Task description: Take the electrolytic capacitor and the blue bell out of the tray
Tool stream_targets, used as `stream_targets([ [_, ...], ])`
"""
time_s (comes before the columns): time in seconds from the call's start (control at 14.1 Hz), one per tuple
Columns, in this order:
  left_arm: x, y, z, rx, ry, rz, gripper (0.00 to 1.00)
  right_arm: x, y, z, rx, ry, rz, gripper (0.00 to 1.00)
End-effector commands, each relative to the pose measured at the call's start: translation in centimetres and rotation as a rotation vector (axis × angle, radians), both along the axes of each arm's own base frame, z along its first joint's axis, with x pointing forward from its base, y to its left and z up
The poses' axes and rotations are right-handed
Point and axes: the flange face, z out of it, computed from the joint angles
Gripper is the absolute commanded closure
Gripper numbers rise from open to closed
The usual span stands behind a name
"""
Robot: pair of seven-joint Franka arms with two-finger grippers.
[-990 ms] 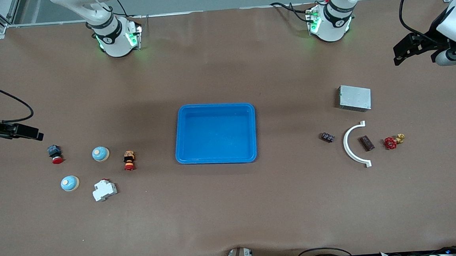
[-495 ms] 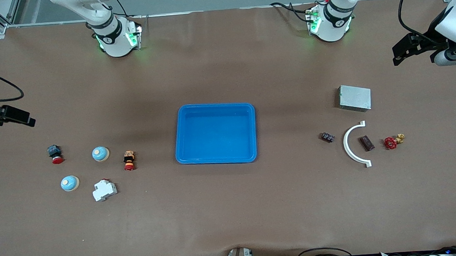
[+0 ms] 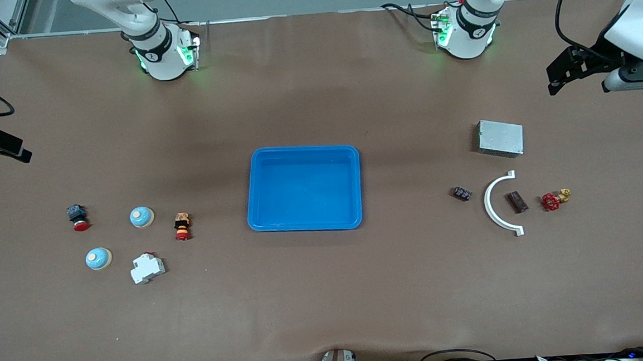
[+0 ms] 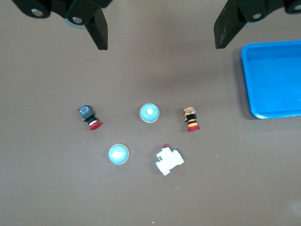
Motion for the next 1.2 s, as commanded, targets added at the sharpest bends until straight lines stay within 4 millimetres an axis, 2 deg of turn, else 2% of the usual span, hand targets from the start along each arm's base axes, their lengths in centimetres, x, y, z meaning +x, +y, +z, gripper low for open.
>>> stream_targets([
  [0.0, 0.5, -0.8, -0.1, 0.021, 0.0, -0.007, 0.0, -0.9, -0.5, -0.5, -0.024, 0.008, -0.002, 0.0],
  [0.21, 0.6, -0.7, -0.2, 0.021, 0.001, -0.01, 0.0, -1.6, -0.5, -1.2, -0.023, -0.01, 0.001, 0.0],
  [0.5, 0.4, -0.7, 0.3, 0.022, -0.006, -0.018, 0.0, -2.1, -0.5, -0.7, -0.022, -0.013, 0.001, 0.0],
  [1.13, 0.8, -1.1, 0.0, 0.022, -0.003, -0.026, 0.0, -2.2, -0.5, -0.7, -0.026, -0.011, 0.003, 0.0],
])
